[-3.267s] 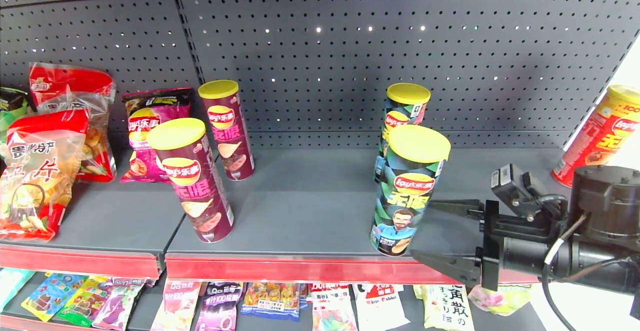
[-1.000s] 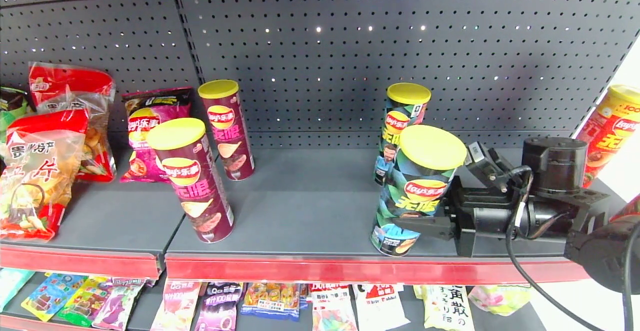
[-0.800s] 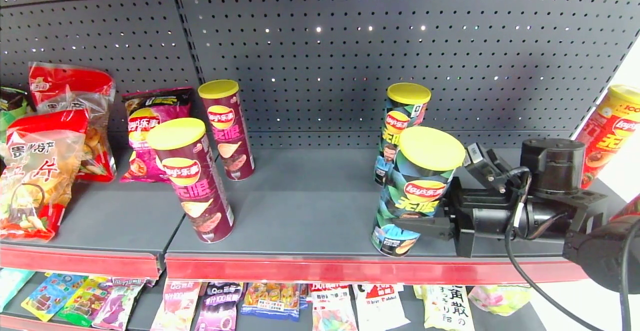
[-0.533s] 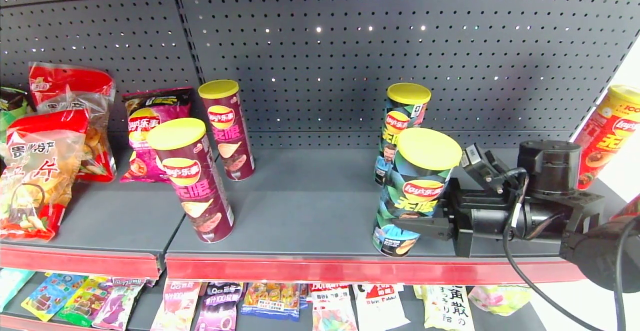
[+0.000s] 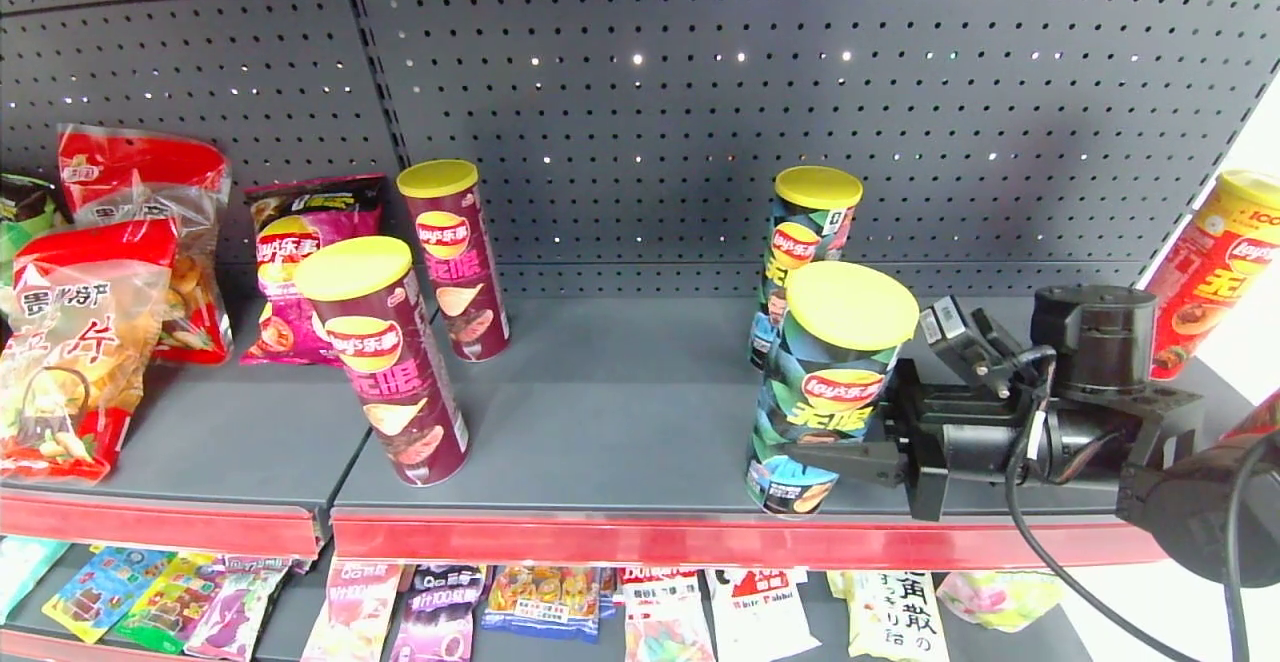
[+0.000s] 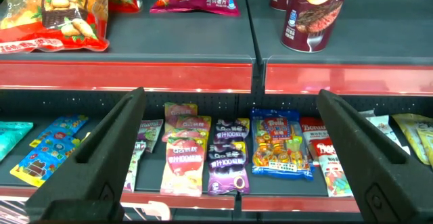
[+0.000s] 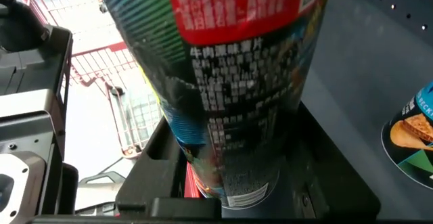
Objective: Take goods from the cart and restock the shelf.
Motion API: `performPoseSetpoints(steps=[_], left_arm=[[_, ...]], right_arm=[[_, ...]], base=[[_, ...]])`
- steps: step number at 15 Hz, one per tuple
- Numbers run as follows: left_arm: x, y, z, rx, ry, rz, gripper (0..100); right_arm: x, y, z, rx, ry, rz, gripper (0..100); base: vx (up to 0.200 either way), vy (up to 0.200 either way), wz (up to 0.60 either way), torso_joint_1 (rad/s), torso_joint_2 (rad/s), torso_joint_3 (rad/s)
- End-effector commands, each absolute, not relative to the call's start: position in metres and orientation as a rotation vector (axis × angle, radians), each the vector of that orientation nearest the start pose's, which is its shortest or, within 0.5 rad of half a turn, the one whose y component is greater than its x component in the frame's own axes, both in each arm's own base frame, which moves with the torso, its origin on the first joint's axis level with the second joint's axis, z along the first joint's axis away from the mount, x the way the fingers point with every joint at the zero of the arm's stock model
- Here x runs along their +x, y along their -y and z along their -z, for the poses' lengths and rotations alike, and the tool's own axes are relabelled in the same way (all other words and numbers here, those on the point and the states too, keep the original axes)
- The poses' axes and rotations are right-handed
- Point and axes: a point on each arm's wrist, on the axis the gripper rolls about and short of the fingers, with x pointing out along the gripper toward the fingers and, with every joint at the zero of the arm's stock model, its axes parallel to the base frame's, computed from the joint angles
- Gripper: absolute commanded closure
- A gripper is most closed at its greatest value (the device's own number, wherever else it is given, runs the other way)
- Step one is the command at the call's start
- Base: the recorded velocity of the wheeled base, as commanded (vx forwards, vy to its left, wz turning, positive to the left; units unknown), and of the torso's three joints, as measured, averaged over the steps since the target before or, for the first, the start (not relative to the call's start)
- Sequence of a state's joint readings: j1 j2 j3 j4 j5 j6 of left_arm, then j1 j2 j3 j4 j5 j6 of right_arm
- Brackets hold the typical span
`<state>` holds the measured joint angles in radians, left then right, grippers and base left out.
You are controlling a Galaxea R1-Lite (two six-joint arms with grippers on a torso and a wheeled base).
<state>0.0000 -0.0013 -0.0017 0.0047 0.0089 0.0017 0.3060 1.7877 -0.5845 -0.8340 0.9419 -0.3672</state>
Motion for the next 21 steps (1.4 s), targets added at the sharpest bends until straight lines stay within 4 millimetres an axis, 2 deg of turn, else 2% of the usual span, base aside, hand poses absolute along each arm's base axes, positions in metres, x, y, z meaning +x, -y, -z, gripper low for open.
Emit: performPoseSetpoints(steps=[1, 2, 8, 16, 18, 21], left_arm=[[-0.023, 0.000, -0.075, 0.002, -0.003, -0.009, 0], [-0.023, 0.000, -0.075, 0.002, -0.003, -0.009, 0], [-0.023, 0.000, -0.075, 0.002, -0.003, -0.009, 0], [-0.023, 0.000, -0.075, 0.002, -0.003, -0.009, 0], [-0.023, 0.000, -0.075, 0.002, -0.003, -0.009, 0], [-0.023, 0.000, -0.075, 0.002, -0.003, -0.009, 0]], right_arm=[[0.266, -0.104, -0.122, -0.192, -0.148, -1.280, 100], [0.266, -0.104, -0.122, -0.205, -0.140, -1.280, 0], [0.260, -0.101, -0.121, -0.214, -0.143, -1.275, 0], [0.215, -0.061, -0.117, -0.204, -0.225, -1.083, 0], [0.202, -0.058, -0.118, -0.236, -0.242, -0.982, 0], [0.194, -0.054, -0.125, -0.232, -0.251, -0.859, 0]], base=[[0.000, 0.000, 0.00, 0.000, 0.00, 0.000], [0.000, 0.000, 0.00, 0.000, 0.00, 0.000], [0.000, 0.000, 0.00, 0.000, 0.00, 0.000], [0.000, 0.000, 0.00, 0.000, 0.00, 0.000], [0.000, 0.000, 0.00, 0.000, 0.00, 0.000], [0.000, 0.000, 0.00, 0.000, 0.00, 0.000]])
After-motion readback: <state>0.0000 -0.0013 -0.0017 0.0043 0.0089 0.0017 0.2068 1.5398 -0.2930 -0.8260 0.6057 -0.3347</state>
